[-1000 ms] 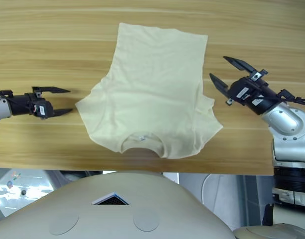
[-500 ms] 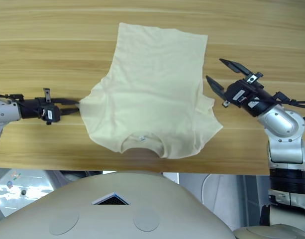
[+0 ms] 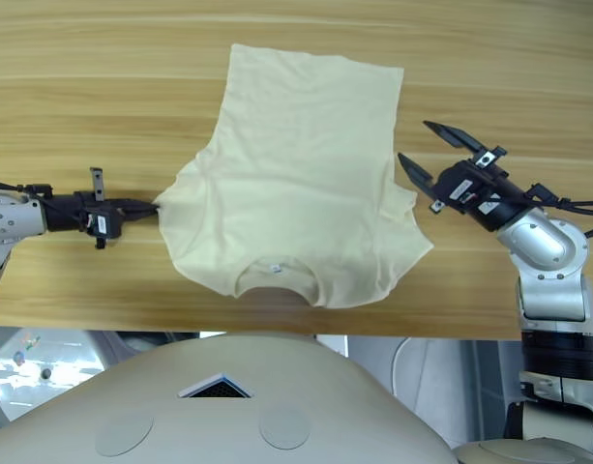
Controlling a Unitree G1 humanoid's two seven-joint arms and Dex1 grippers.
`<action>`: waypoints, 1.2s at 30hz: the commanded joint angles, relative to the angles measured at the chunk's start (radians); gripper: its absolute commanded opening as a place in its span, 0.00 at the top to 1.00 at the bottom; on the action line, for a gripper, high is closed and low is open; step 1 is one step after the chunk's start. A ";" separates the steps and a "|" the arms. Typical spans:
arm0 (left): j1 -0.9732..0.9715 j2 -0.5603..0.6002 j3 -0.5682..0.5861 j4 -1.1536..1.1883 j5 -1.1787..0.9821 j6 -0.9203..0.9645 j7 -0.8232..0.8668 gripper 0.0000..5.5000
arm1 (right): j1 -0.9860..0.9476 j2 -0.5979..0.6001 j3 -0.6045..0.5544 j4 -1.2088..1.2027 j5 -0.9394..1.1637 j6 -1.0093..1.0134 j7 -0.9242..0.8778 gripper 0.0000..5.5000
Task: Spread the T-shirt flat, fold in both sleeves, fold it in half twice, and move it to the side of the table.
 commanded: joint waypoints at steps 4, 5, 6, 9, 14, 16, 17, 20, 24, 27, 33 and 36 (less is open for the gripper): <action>0.047 0.027 0.003 -0.083 -0.086 0.022 -0.088 1.00 | -0.001 -0.007 0.000 0.024 -0.007 -0.002 0.022 0.55; 0.053 0.028 0.006 -0.092 -0.091 0.024 -0.093 1.00 | -0.002 -0.006 0.000 0.026 -0.007 -0.003 0.024 0.55; 0.056 0.030 0.009 -0.098 -0.094 0.024 -0.096 1.00 | -0.003 -0.005 0.000 0.029 -0.006 -0.004 0.025 0.55; 0.063 0.036 0.018 -0.118 -0.106 0.026 -0.104 1.00 | -0.007 -0.003 0.001 0.038 -0.006 -0.005 0.030 0.55; 0.066 0.039 0.039 -0.135 -0.128 0.030 -0.110 1.00 | -0.004 0.000 0.015 0.050 -0.008 -0.016 0.040 0.55; 0.059 0.037 0.048 -0.134 -0.128 0.031 -0.109 1.00 | -0.006 0.001 0.017 0.052 -0.008 -0.017 0.042 0.55; 0.054 0.036 0.054 -0.130 -0.122 0.031 -0.105 1.00 | -0.008 0.001 0.019 0.053 -0.008 -0.016 0.042 0.55; 0.044 0.031 0.065 -0.131 -0.126 0.028 -0.103 1.00 | -0.006 0.002 0.022 0.054 -0.008 -0.016 0.042 0.55; 0.055 0.033 0.077 -0.200 -0.186 0.048 -0.122 1.00 | -0.008 0.003 0.028 0.062 -0.009 -0.018 0.041 0.55; 0.066 0.033 0.080 -0.276 -0.235 0.067 -0.138 1.00 | -0.010 0.006 0.033 0.066 -0.012 -0.019 0.040 0.55; 0.069 0.011 0.073 -0.375 -0.256 0.089 -0.144 1.00 | -0.019 0.013 0.044 0.077 -0.015 -0.022 0.036 0.55; 0.039 -0.038 0.039 -0.403 -0.232 0.107 -0.145 1.00 | -0.026 0.018 0.048 0.082 -0.019 -0.022 0.033 0.55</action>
